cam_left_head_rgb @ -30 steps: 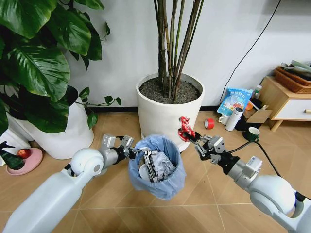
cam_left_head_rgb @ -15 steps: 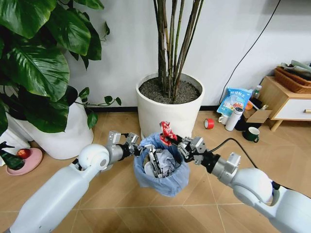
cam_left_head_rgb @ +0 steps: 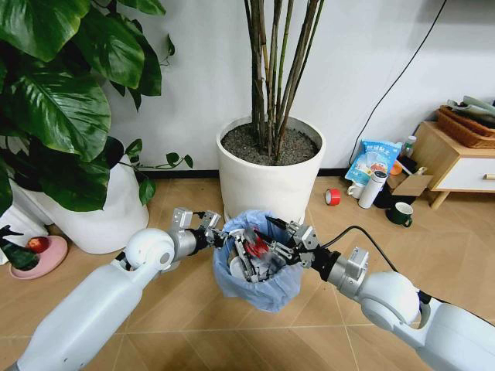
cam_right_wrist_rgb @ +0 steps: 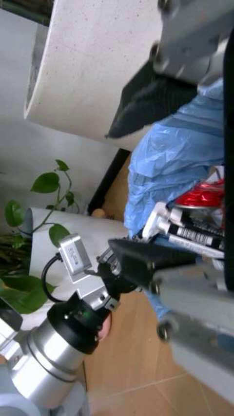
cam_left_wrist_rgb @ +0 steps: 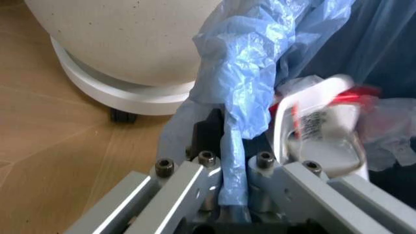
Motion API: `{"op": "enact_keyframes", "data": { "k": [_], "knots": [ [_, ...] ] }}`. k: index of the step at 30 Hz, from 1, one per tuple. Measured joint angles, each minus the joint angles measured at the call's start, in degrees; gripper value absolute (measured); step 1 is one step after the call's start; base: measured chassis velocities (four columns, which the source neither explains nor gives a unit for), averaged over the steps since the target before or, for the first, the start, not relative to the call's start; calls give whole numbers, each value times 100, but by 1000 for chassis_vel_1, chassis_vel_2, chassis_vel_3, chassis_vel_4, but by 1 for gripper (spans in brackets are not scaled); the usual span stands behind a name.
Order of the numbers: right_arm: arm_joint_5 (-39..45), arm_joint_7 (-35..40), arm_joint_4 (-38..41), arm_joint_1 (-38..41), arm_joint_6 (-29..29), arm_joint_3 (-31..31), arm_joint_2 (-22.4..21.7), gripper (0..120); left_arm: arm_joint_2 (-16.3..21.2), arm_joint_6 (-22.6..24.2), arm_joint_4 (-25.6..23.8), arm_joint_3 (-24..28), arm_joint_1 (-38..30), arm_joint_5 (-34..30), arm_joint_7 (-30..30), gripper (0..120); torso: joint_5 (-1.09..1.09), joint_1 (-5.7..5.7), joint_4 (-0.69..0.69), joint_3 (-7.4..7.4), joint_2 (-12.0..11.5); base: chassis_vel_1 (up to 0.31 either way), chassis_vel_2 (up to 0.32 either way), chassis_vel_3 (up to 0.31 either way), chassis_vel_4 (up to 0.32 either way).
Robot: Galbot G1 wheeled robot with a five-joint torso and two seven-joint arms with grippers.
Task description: Pick up the trash bin and place the garbage on the floor into it.
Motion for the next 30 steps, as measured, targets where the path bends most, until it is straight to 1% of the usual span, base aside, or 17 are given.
{"op": "enact_keyframes", "data": {
  "k": [1,2,5,6,7,9,10,11,14,15,18,19,22,24,28,29,30],
  "knots": [
    [0,0,0,0,0,0,0,61,0,0,0,0,0,0,0,0,0,0,0,0,0,0,0,0,0],
    [0,64,-1,-1,0,30,19,69,2,0,-7,-4,13,8,0,0,0,0,0,0,0,0,0,0,0],
    [11,268,10,-23,-29,157,85,79,6,0,-28,-30,44,14,-3,0,0,0,0,0,0,0,0,0,0],
    [42,434,36,-82,-67,332,140,86,19,0,-45,-60,70,22,-6,0,0,0,1,0,0,0,0,0,0],
    [42,434,36,-82,-67,332,140,86,19,0,-45,-60,70,22,-6,0,0,0,1,0,0,0,0,0,0],
    [79,671,87,-283,-125,724,200,97,47,0,-85,-133,141,49,-9,0,0,0,0,0,0,0,0,0,0],
    [80,748,106,-370,-131,847,209,98,60,0,-104,-154,171,64,-9,0,0,0,1,0,0,0,0,0,0],
    [80,748,106,-370,-131,847,209,98,60,0,-104,-154,171,64,-9,0,0,0,1,0,0,0,0,0,0],
    [46,1017,217,-807,-224,1315,347,100,90,0,-192,-237,291,104,-11,0,0,0,0,0,0,0,0,0,0],
    [46,1017,217,-807,-224,1315,347,100,90,0,-192,-237,291,104,-11,0,0,0,0,0,0,0,0,0,0],
    [-96,1325,290,-1188,-447,1724,708,100,138,0,-271,-390,441,135,-16,0,-1,0,0,0,0,0,0,0,0],
    [-96,1325,290,-1188,-447,1724,708,100,138,0,-271,-390,441,135,-16,0,-1,0,0,0,0,0,0,0,0],
    [-275,1652,266,-1492,-539,2075,1127,100,187,0,-311,-525,541,149,-21,0,0,0,1,0,0,0,0,0,0],
    [-322,1701,247,-1583,-541,2183,1207,100,206,0,-324,-548,563,151,-22,0,0,0,1,0,0,0,0,0,0],
    [-647,1791,183,-2086,-477,2791,1492,100,269,0,-384,-637,685,181,-27,0,0,0,0,0,0,0,0,0,0],
    [-647,1791,183,-2086,-477,2791,1492,100,269,0,-384,-637,685,181,-27,0,0,0,0,0,0,0,0,0,0],
    [-717,1816,192,-2230,-460,2948,1572,100,275,0,-401,-660,727,185,-29,0,-1,0,0,-1,0,0,0,0,0]
  ]
}}
